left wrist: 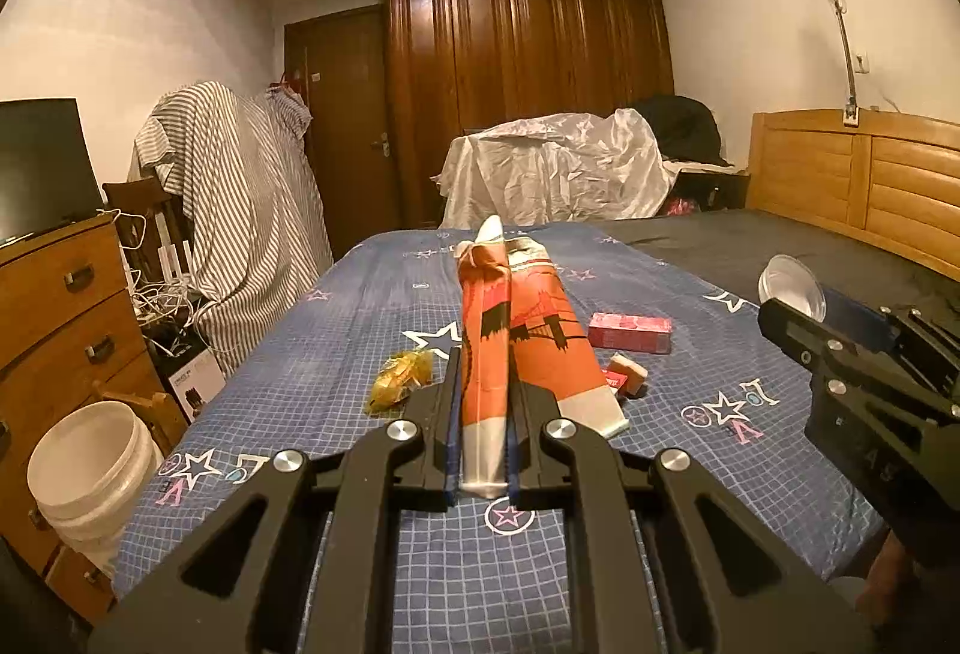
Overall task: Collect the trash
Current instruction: 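Lift the tube and plastic cup and carry them over the white bucket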
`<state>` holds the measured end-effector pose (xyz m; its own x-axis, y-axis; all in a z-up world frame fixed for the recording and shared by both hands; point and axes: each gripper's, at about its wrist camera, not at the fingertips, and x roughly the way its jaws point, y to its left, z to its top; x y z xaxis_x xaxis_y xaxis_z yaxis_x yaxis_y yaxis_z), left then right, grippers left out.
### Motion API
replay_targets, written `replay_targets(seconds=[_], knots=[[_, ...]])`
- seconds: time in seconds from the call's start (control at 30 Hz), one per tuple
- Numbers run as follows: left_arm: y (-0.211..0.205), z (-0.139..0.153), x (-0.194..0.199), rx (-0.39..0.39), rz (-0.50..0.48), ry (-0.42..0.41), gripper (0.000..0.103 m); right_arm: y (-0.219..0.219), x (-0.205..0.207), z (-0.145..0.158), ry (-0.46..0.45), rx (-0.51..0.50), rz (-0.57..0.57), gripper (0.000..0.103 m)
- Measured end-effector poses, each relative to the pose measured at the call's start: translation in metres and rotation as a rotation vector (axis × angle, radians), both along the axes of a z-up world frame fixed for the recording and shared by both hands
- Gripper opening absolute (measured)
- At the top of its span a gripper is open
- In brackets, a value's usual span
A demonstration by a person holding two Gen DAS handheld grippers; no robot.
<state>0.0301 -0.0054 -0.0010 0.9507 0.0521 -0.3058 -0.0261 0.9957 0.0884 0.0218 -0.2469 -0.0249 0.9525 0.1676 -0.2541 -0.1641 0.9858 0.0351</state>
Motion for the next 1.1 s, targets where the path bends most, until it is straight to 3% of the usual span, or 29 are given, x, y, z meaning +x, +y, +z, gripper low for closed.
replay_targets(seconds=[0.33,0.57,0.83,1.1], knots=[[0.01,0.0,-0.005,-0.014,0.018,0.007,0.009,0.012,-0.002,0.009,-0.003,-0.004,0.027,0.041],[0.047,0.012,-0.001,-0.028,0.092,0.006,0.009,0.049,0.021,0.02,-0.002,-0.015,0.096,0.041],[0.112,0.03,0.0,-0.037,0.213,-0.008,0.009,0.118,0.054,0.042,-0.005,-0.003,0.199,0.041],[0.193,0.052,-0.011,-0.041,0.37,-0.025,0.01,0.232,0.08,0.076,0.0,-0.01,0.371,0.041]])
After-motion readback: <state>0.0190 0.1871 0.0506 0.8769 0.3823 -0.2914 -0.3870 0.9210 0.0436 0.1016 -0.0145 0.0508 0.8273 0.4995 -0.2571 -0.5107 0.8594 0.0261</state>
